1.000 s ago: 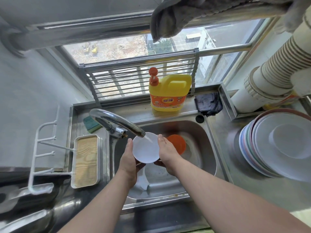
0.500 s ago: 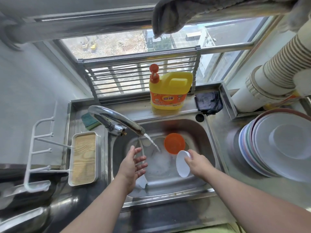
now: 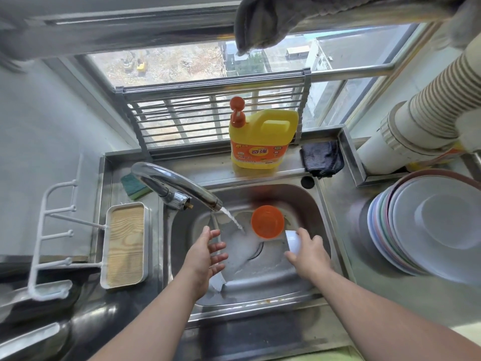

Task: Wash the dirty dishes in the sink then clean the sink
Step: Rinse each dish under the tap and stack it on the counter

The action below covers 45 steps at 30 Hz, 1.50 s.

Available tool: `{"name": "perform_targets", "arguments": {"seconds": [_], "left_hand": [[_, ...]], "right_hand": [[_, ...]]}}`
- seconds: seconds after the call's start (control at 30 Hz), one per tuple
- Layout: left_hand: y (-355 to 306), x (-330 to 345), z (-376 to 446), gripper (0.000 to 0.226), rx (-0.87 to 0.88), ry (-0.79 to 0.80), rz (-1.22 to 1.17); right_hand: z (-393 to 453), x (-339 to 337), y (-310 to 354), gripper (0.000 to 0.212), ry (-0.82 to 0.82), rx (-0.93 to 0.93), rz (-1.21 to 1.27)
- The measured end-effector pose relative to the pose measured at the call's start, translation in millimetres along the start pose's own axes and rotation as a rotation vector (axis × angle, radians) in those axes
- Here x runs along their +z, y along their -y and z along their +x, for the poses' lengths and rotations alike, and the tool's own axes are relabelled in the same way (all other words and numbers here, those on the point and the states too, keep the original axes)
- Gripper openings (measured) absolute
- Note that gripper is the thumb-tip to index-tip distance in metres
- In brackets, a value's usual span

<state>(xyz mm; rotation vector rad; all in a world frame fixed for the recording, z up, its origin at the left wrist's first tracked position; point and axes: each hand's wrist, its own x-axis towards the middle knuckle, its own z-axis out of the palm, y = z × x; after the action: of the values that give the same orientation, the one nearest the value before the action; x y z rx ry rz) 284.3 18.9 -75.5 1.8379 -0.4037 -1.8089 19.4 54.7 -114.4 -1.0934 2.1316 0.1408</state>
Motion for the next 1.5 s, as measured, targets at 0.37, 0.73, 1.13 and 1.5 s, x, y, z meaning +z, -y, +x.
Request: {"name": "perform_targets", "arguments": {"seconds": [0.37,0.73,1.13,1.5], "left_hand": [[-18.6,13.6,-4.0,0.038,0.054,0.007,0.055],[-31.7,22.8,-18.8,0.035,0.265,0.099,-0.047],[-28.4,43.9,-28.0,0.061,-0.153,0.208,-0.332],[-45.6,31.3,-40.9,0.042,-0.079,0.202,-0.235]], "right_hand": [[-24.5,-8.1,86.9,0.041,0.349,0.054,1.009],[-41.0,0.9,126.3,0.049,0.549,0.24,1.73],[-62.9,-51.3,97.7,0.039,0.401,-0.031,1.194],[-82.4,-53.4,94.8,0.034,0.39,-0.015,0.922]]}}
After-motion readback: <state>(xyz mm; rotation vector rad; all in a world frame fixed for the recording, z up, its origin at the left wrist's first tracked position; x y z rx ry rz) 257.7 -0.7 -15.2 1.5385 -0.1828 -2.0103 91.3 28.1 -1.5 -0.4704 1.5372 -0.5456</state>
